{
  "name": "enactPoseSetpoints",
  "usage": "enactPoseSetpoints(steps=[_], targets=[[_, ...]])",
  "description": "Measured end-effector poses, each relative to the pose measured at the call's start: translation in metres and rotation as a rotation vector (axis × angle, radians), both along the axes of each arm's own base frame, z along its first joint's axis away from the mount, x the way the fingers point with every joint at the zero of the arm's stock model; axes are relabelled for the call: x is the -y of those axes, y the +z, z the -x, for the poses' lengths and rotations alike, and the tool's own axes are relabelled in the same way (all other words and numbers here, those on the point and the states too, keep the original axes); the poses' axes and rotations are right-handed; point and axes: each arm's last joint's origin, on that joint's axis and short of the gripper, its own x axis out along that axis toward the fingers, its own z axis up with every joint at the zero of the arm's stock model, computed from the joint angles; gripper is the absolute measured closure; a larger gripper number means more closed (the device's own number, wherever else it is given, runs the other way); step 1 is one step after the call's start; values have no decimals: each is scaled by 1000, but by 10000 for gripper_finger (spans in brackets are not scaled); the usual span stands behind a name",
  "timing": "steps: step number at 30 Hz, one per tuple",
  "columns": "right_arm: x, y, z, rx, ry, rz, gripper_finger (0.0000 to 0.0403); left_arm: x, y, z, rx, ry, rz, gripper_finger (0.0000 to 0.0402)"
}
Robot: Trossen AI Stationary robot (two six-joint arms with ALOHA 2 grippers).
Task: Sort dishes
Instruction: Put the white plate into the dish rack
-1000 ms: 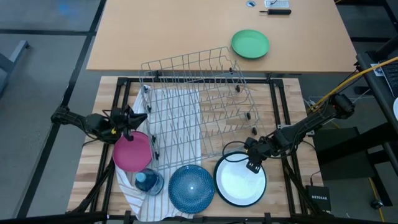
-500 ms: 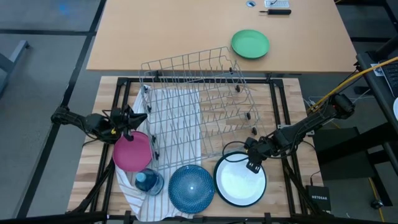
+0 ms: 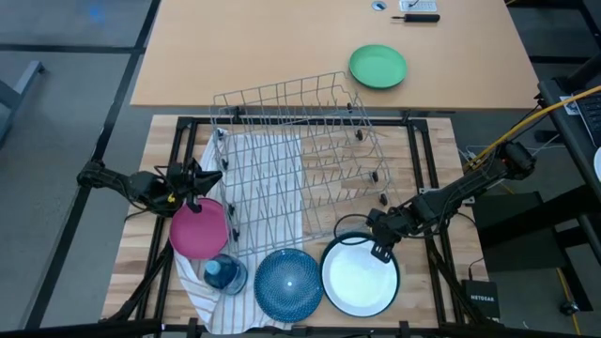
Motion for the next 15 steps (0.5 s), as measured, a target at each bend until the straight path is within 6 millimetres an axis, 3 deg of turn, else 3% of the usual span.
enactPoseSetpoints(steps=[15], targets=[[-3,3,0,-17,24,-92,335,0,0,0,0,0,0,373]])
